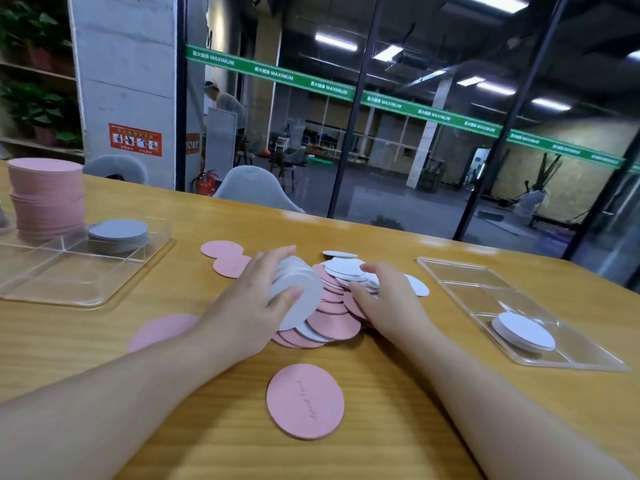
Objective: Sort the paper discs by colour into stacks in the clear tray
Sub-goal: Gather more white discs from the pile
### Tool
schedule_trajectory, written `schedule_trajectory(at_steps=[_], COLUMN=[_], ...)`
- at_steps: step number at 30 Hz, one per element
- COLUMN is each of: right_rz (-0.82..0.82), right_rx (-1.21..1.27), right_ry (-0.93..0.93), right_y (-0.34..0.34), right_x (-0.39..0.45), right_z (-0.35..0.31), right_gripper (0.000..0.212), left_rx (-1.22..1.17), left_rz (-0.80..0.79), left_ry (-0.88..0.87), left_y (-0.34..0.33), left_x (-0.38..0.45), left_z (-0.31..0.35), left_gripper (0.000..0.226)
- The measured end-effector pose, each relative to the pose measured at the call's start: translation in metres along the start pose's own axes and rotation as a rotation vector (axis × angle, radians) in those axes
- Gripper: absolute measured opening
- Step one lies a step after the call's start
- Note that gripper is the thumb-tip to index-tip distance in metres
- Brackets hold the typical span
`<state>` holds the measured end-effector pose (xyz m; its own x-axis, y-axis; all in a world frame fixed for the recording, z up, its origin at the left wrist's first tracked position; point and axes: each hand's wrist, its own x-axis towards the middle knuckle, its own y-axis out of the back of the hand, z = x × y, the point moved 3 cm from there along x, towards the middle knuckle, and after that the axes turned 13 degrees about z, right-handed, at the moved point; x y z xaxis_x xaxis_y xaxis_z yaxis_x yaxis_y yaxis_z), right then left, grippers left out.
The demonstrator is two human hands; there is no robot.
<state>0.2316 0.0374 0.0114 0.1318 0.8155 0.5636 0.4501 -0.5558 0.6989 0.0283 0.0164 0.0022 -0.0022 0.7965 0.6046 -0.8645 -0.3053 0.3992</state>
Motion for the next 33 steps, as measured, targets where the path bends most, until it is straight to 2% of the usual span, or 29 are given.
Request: schedule_trajectory(at_steps=[7,10,13,16,21,25,28,33], right_rz=[-0.03,-0.054,-0.169,-0.305,-0.31,-0.396,-0.368,-0.16], right_rx=[-0.03,-0.022,-0.056,-0.06,-0.028,-0.017,0.001,0.02], right_ry=[-0.079,-0.093,-0.097,-0.135,-0.095,-0.044,-0.016,0.141], right_y=[-0.012,-0.018,-0.024,-0.026,-0.019,-0.013,-0.01,-0.003], right_x=[0.029,0.042,0.05,0.052,0.057,0.061,0.059,0.048], right_z=[-0.014,-0.017,-0.016,-0.008,0.0,0.0,0.0,-0.003], right_gripper=[0.035,0.04,0.051,0.052,0.05,0.06,0.061,0.063], left_rx=[0.049,0.002,0.031,0.04,0.033,0.051,0.059,0.06], left_rz=[-0.085,-0.089,-0.078,-0.056,-0.063,-0.076,-0.076,-0.067], left_ry=[0.081,0.11,0.089,0.081,0.091,0.085,0.084,0.088], left_y=[-0.003,-0.001,0.001,0.002,0.002,0.001,0.002,0.002], left_x=[-0.003,-0.005,-0.006,-0.005,-0.004,-0.004,-0.004,-0.002], left_z=[-0.006,-0.006,-0.005,-0.006,-0.008,-0.006,-0.006,-0.006], left_gripper=[0.055,0.066,0.056,0.054,0.053,0.052,0.052,0.05])
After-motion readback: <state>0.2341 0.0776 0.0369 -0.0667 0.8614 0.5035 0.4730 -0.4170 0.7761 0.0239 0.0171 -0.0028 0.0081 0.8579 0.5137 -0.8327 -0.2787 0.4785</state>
